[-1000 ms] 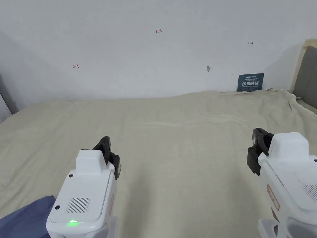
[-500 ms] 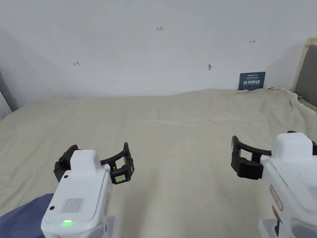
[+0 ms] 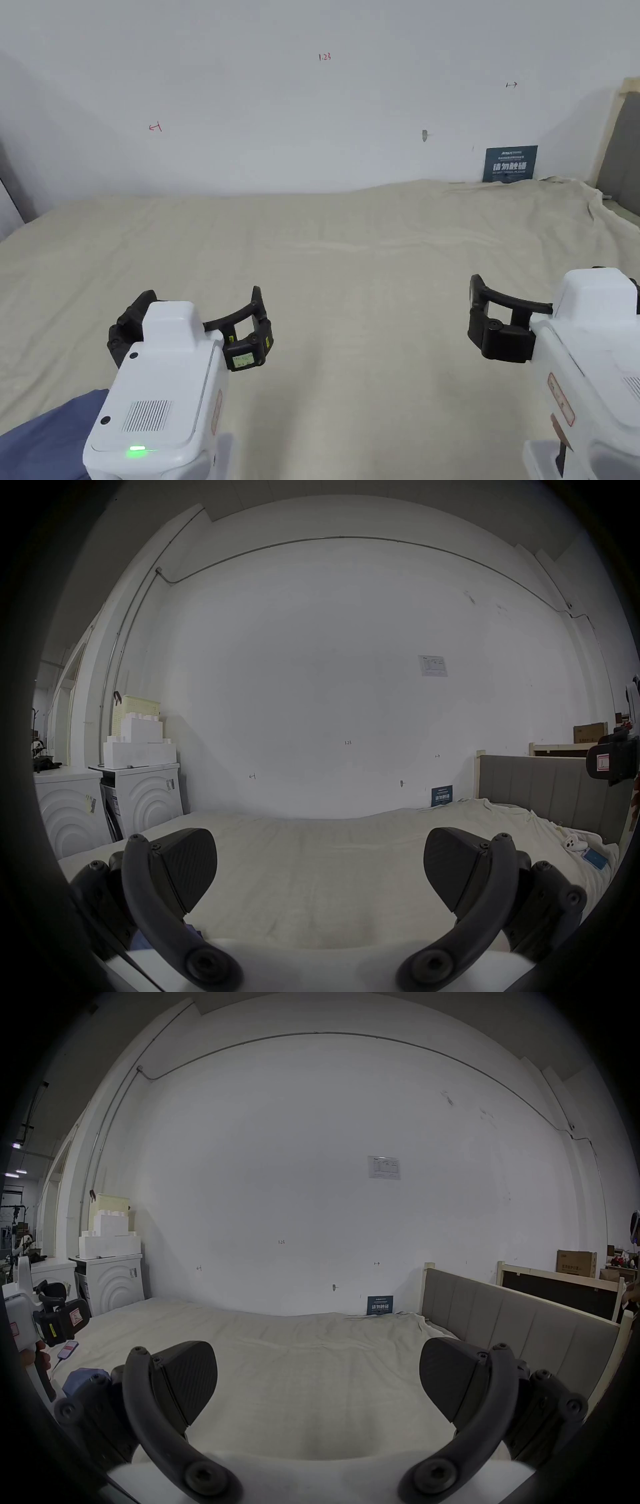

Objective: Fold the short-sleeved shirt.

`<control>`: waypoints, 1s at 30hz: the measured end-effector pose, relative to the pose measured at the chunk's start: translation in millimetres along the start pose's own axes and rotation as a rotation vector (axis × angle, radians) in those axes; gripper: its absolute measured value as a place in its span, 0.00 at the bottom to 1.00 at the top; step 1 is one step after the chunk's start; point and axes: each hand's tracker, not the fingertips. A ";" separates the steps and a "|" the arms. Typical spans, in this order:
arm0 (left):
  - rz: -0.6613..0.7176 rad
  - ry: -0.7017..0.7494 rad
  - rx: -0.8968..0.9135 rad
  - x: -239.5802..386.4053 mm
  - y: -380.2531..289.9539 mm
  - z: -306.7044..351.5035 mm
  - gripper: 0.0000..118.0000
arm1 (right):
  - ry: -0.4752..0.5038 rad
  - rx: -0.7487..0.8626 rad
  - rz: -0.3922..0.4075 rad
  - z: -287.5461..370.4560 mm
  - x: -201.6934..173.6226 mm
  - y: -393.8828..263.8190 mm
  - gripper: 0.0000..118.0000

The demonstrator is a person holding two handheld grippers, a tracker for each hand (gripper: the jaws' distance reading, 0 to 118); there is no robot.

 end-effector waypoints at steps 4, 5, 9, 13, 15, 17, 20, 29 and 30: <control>0.000 0.002 -0.001 -0.6 -0.4 -0.7 1.00 | 0.000 0.005 -0.004 -0.1 0.0 0.9 0.98; 0.002 0.002 0.001 -0.9 -0.6 -0.7 1.00 | 0.000 0.004 -0.004 0.1 -0.6 1.2 0.98; 0.004 0.004 -0.001 -1.8 -0.8 -0.8 1.00 | 0.002 0.003 -0.003 -2.9 3.5 -1.6 0.98; 0.003 0.004 -0.001 -1.9 -1.0 -0.6 1.00 | 0.003 0.002 -0.003 -4.8 6.5 -3.9 0.98; 0.004 0.002 -0.004 -1.9 -1.3 -0.7 1.00 | 0.002 0.003 -0.003 -4.0 5.1 -3.2 0.98; 0.005 0.004 -0.004 -2.0 -1.7 -0.6 1.00 | 0.004 0.003 -0.003 -3.8 5.1 -3.0 0.98; 0.010 0.006 -0.007 -2.4 -2.2 -0.7 1.00 | 0.001 0.004 -0.002 -4.7 6.9 -4.2 0.98; 0.017 0.004 -0.015 -2.2 -4.8 -1.0 1.00 | -0.001 0.002 -0.001 -3.1 5.8 -3.5 0.98; 0.016 0.006 -0.013 -1.8 -5.0 -1.0 1.00 | -0.001 0.000 0.001 -3.4 5.9 -3.7 0.98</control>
